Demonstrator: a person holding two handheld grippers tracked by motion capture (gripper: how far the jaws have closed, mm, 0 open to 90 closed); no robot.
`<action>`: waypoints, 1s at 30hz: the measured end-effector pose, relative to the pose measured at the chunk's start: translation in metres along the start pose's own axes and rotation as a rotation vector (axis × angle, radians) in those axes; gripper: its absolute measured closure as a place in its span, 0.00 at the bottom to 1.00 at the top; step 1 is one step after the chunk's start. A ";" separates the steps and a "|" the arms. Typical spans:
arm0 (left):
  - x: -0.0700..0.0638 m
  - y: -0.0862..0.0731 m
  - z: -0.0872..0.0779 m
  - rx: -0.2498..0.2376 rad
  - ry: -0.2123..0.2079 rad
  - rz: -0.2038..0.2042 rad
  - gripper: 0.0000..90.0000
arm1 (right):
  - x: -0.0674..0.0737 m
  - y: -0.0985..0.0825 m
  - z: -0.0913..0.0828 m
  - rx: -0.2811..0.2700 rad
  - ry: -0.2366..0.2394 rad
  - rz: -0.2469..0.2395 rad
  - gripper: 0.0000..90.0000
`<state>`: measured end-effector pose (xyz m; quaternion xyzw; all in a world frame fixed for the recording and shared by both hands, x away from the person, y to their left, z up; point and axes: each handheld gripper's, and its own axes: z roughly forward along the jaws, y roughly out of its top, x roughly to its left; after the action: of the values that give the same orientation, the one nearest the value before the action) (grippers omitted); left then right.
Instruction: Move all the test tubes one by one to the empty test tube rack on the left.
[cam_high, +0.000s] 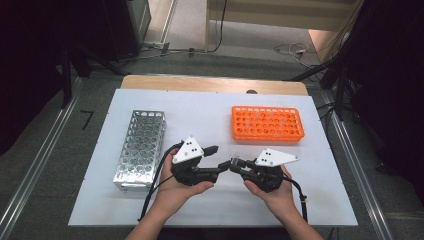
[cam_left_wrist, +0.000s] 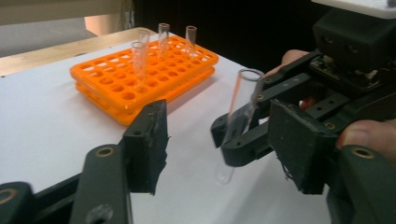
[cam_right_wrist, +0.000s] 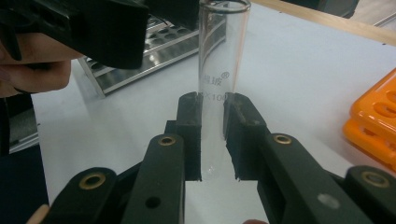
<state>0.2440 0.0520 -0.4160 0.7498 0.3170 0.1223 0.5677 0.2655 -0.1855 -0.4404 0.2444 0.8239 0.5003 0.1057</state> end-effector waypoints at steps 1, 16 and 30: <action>-0.001 0.000 0.001 0.001 -0.007 0.005 0.45 | 0.000 0.000 0.000 0.000 0.000 0.000 0.83; -0.010 -0.001 0.009 0.012 -0.024 0.040 0.73 | 0.016 0.001 0.011 0.021 0.033 -0.045 0.83; -0.012 -0.001 0.010 0.018 -0.004 0.066 0.83 | 0.016 0.001 0.010 0.017 0.035 -0.040 0.83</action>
<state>0.2400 0.0373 -0.4183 0.7652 0.2921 0.1368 0.5572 0.2565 -0.1691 -0.4435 0.2198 0.8346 0.4953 0.0993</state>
